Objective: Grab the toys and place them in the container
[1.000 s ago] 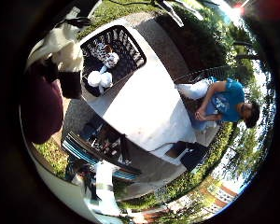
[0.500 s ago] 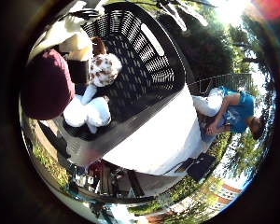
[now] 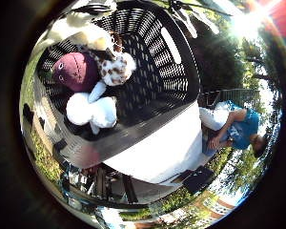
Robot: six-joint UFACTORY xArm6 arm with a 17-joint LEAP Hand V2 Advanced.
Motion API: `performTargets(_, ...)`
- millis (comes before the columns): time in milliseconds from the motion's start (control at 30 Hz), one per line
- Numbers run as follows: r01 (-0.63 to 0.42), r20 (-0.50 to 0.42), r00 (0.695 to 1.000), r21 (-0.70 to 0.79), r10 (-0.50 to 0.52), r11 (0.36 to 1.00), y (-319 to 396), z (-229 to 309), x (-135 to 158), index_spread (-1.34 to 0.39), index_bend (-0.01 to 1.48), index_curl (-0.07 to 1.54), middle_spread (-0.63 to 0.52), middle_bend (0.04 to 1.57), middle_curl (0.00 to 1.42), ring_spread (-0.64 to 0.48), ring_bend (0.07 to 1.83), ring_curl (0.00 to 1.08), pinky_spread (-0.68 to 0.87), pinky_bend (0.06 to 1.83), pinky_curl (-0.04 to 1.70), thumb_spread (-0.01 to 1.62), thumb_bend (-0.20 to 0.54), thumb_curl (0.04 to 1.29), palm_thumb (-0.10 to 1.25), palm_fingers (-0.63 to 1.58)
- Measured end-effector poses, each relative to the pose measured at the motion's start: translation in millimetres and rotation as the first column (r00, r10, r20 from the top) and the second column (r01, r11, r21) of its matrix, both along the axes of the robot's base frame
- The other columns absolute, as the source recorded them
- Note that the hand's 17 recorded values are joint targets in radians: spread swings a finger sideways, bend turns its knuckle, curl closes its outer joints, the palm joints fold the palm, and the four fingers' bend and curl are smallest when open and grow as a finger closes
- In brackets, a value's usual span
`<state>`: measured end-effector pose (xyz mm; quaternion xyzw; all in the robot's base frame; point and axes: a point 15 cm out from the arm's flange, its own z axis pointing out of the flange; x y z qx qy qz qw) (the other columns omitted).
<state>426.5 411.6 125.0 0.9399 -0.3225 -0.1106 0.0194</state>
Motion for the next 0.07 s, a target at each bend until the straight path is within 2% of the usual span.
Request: performTargets(67,0.001,-0.007,1.0,0.003,-0.001,1.0,-7.8,37.1,-6.0,-0.51,0.16,0.52,0.16,0.18,0.34,0.32,0.58,0.28,0.5,0.97,0.37,1.08,-0.025,0.57,0.76,-0.08)
